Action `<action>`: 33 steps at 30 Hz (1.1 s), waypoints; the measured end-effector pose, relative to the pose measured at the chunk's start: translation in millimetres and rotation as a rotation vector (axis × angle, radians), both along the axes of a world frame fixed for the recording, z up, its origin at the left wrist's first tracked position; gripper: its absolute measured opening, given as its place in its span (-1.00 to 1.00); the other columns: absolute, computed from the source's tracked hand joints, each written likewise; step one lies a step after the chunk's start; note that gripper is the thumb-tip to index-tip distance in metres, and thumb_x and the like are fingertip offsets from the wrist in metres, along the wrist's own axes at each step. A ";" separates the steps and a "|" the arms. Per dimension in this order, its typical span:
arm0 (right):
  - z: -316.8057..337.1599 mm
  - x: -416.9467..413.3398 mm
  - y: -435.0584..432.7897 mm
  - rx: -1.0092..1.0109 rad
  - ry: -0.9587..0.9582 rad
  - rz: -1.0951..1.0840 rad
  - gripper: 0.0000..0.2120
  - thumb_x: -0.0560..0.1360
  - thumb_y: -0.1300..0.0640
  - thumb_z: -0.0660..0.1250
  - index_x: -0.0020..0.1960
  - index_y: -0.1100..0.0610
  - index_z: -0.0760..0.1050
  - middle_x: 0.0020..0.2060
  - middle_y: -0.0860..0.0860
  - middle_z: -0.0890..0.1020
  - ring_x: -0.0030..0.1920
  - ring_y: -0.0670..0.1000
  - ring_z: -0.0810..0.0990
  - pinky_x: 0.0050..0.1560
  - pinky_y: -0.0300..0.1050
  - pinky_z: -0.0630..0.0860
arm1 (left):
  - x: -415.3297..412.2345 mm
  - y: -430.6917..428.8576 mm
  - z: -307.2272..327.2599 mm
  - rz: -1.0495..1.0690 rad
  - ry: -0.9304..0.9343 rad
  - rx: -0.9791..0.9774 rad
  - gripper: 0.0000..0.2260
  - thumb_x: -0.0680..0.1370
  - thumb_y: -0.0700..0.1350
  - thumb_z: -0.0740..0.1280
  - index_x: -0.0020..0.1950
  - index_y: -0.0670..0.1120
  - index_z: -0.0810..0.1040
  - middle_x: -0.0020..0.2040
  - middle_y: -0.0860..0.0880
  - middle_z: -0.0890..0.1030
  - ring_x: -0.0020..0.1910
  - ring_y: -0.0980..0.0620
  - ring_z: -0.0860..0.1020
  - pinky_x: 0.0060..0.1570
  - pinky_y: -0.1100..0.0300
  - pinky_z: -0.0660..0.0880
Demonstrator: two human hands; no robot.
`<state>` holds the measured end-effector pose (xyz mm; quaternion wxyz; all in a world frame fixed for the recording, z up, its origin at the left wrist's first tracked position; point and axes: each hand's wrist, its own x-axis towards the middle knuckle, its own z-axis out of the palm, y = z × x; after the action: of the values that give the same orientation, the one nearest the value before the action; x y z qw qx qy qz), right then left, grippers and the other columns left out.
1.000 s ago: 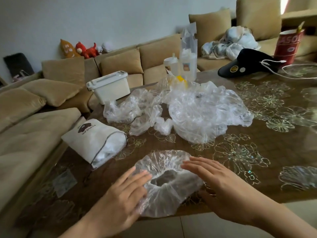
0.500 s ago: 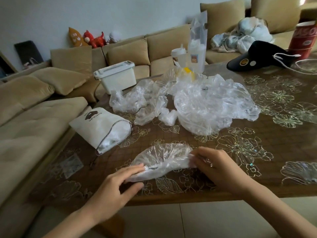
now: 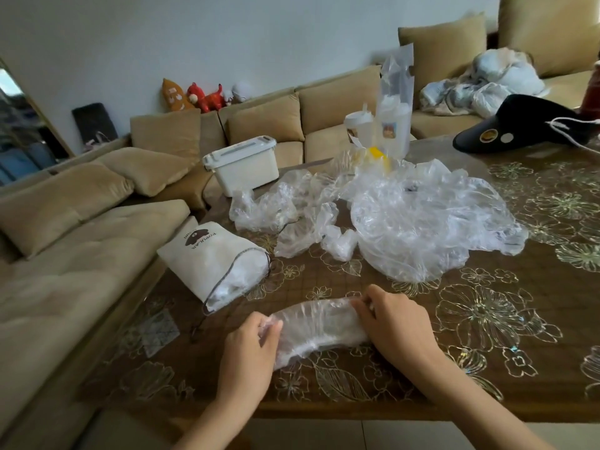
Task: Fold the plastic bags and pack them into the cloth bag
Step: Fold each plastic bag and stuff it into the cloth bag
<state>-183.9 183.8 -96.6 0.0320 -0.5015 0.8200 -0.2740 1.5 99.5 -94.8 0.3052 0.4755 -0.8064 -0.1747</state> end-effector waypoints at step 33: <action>46.8 -4.3 40.4 -0.252 -1.208 0.436 -0.78 0.45 0.20 0.40 0.08 0.23 0.54 -0.10 0.12 0.69 -0.15 0.07 0.68 -0.09 -0.08 0.61 | -27.8 2.8 92.7 -0.585 0.391 1.122 -0.24 0.20 0.13 0.58 0.28 -0.18 0.46 0.14 -0.25 0.60 0.06 -0.17 0.60 0.01 0.02 0.58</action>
<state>-188.2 224.2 -49.8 0.4830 -0.4139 0.4988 -0.5888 -26.2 102.2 -2.1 0.0923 0.2833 -0.6187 -0.7270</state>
